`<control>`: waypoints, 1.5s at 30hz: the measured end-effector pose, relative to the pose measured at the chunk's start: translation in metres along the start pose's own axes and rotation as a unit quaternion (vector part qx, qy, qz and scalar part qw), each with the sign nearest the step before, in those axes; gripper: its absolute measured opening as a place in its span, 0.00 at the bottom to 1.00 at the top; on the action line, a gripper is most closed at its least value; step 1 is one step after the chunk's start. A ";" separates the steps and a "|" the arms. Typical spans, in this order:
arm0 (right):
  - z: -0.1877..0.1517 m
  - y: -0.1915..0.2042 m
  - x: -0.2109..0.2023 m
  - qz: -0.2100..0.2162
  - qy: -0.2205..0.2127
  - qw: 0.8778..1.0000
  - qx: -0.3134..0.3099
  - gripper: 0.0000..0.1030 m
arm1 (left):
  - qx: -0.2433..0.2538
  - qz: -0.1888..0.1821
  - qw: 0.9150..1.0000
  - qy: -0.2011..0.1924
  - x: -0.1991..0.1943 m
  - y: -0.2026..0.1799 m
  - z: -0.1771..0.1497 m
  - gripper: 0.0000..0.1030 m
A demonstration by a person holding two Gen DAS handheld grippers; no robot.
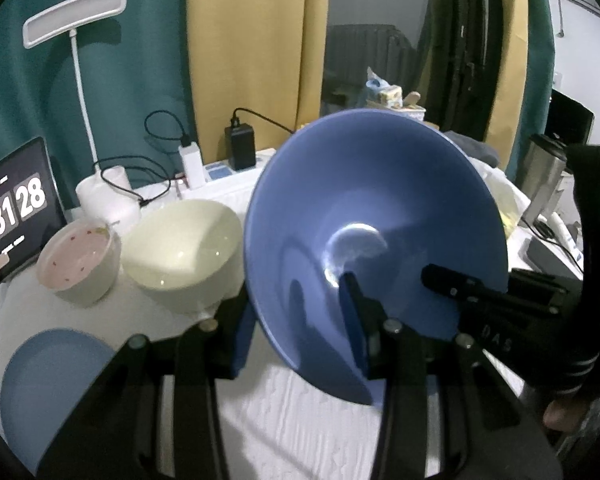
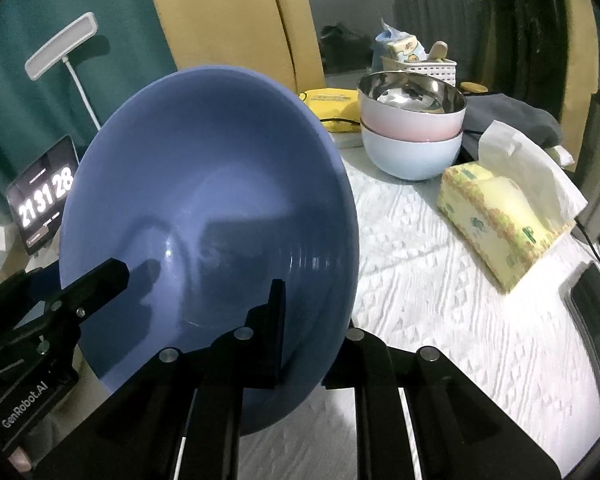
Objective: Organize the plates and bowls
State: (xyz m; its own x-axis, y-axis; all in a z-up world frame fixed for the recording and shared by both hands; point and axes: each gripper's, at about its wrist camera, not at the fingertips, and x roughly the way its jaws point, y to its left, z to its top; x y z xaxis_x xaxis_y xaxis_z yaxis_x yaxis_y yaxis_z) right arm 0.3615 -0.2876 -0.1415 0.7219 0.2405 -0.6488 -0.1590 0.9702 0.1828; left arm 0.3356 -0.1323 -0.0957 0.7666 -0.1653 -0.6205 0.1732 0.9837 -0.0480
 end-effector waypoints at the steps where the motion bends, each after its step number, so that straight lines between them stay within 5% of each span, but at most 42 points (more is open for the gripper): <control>1: -0.002 0.001 -0.002 0.000 0.000 1.000 -0.001 0.14 | -0.002 -0.001 1.000 0.000 -0.002 0.001 -0.002 0.40; 45: -0.069 0.067 -0.034 0.029 0.077 0.996 -0.023 0.25 | -0.039 -0.002 0.998 0.057 -0.062 0.049 -0.086 0.40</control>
State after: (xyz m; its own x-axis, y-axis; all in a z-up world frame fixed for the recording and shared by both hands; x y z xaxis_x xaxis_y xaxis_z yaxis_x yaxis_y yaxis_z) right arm 0.2797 -0.2284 -0.1577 0.5999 0.2935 -0.7443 -0.2304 0.9543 0.1905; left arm 0.2438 -0.0673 -0.1271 0.6902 -0.1643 -0.7048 0.1236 0.9863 -0.1090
